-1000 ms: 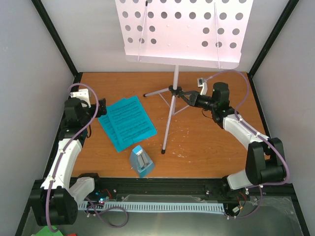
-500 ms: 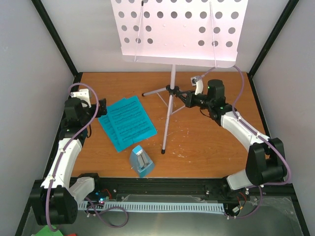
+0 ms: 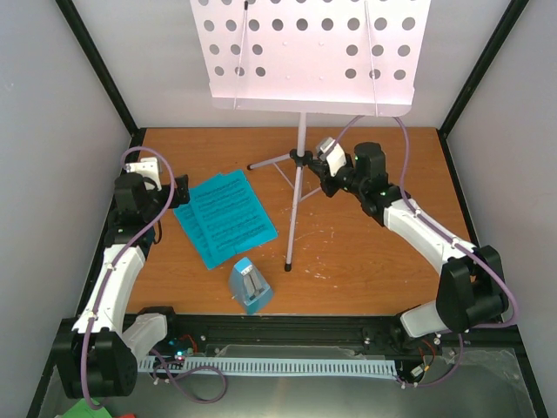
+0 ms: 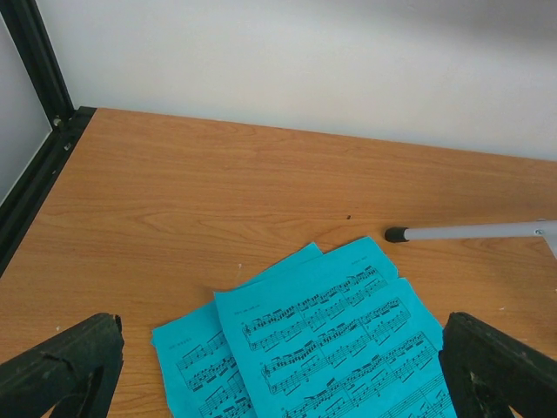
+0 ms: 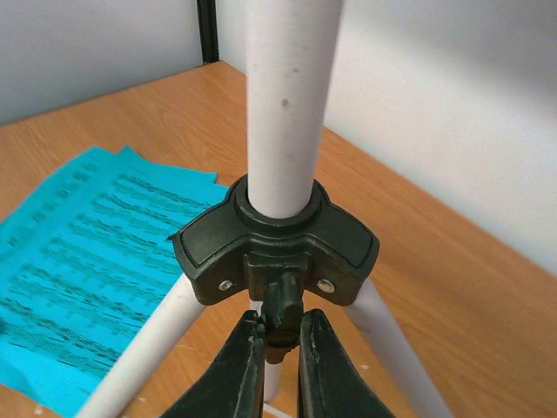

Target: Pack up the instrument practice props

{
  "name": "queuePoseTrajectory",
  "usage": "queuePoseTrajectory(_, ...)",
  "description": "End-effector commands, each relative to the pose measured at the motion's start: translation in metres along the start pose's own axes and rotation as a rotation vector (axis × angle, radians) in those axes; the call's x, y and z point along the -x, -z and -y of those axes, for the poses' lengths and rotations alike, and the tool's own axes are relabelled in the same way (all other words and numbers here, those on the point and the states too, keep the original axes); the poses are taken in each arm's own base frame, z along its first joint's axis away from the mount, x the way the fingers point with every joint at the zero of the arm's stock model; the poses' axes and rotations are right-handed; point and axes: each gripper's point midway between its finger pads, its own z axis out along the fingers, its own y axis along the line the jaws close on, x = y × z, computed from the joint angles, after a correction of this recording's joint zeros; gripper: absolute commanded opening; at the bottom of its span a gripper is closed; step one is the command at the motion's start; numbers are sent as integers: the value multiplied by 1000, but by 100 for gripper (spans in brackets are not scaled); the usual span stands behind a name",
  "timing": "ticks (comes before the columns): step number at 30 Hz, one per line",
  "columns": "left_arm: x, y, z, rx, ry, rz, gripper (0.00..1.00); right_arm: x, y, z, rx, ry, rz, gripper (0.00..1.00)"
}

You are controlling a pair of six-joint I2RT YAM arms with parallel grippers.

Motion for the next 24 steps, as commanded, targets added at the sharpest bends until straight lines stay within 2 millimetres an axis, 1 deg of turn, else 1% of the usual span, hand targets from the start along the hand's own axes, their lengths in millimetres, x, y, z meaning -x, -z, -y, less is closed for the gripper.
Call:
queuePoseTrajectory(1,7,0,1,-9,-3,19,100,-9,-4,6,-72,242,-52,3)
queuePoseTrajectory(5,6,0,1,-8,-3,18,99,-8,-6,12,-142,395,-80,3)
queuePoseTrajectory(7,6,-1,1,-6,-2,16,99,-5,-4,13,-159,419,-80,3)
queuePoseTrajectory(9,6,-1,1,-6,-3,15,99,0,1,10,-157,406,-57,7)
queuePoseTrajectory(10,6,-1,1,-6,-4,15,99,4,4,8,-153,390,-37,12)
queuePoseTrajectory(11,5,-2,0,-5,-4,13,100,10,8,4,-145,368,-10,23)
queuePoseTrajectory(12,5,-2,0,-3,-4,12,100,14,12,1,-134,341,15,35)
queuePoseTrajectory(13,5,-2,0,-3,-4,11,99,20,18,-4,-121,309,43,52)
queuePoseTrajectory(14,4,-3,0,-3,-3,9,99,25,22,-9,-100,283,72,63)
queuePoseTrajectory(16,4,-3,0,-4,-1,6,99,35,31,-18,-67,213,116,77)
queuePoseTrajectory(18,3,-4,0,-8,-1,2,100,41,38,-21,-54,119,141,85)
queuePoseTrajectory(20,3,-4,1,-9,-1,1,100,41,43,-20,-56,0,143,92)
queuePoseTrajectory(21,3,-4,1,-8,-1,1,100,39,43,-19,-58,-62,139,94)
queuePoseTrajectory(24,1,-5,0,-6,0,-2,99,25,38,-24,-9,-228,117,96)
